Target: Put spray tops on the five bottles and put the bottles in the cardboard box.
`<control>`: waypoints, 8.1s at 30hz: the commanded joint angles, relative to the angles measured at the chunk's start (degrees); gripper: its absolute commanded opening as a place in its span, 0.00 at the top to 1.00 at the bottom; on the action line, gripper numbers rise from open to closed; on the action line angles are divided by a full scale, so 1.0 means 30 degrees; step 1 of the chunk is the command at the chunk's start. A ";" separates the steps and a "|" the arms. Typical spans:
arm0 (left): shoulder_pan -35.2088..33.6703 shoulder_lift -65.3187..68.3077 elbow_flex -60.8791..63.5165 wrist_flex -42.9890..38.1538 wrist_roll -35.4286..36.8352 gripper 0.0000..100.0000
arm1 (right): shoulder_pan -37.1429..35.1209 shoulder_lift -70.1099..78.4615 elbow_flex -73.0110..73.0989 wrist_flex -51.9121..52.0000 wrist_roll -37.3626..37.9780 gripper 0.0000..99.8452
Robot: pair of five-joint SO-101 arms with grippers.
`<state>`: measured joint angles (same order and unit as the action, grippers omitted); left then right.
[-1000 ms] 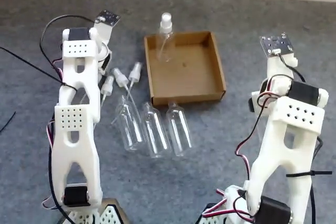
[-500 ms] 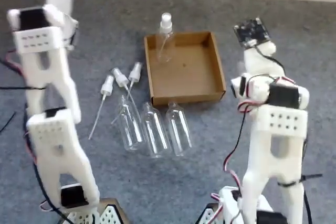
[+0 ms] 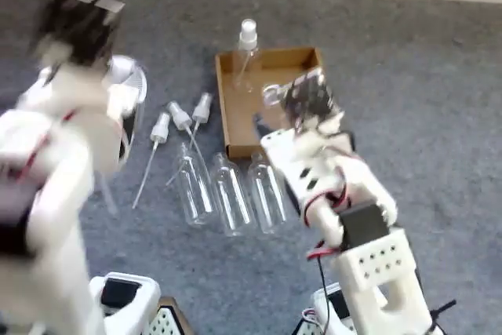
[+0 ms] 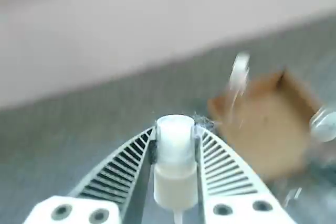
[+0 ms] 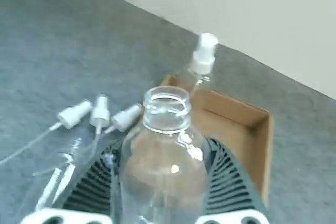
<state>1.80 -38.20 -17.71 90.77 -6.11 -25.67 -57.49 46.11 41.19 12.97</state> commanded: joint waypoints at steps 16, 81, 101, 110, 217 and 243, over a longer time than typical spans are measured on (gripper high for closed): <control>0.8952 0.2359 0.1978 -1.3509 0.4718 1.00 | -0.2857 -0.9597 0.9128 -0.4586 -0.1495 1.00; 0.9832 -0.1861 1.0212 -1.1927 0.3663 1.00 | -0.2007 -0.9832 0.8952 -0.4088 -0.3136 1.00; 0.9245 -0.4000 1.0681 -1.0901 0.3634 0.81 | -0.2066 -0.9832 0.9070 -0.4088 -0.3136 1.00; 0.6989 -0.2828 1.0007 -1.0813 0.2608 0.90 | -0.2066 -0.9832 0.9070 -0.4088 -0.3136 1.00; 0.2418 -1.6952 3.0168 -1.5443 0.0733 0.79 | -0.0835 0.5348 -0.6198 -0.0103 -0.1993 1.00; 0.0601 -1.6806 3.0901 -1.5560 0.0703 0.79 | 0.5172 2.4923 -1.8916 -0.6022 -0.2315 1.00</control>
<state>4.35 -88.40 75.21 46.02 -3.47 -10.46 15.91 -6.64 27.30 6.73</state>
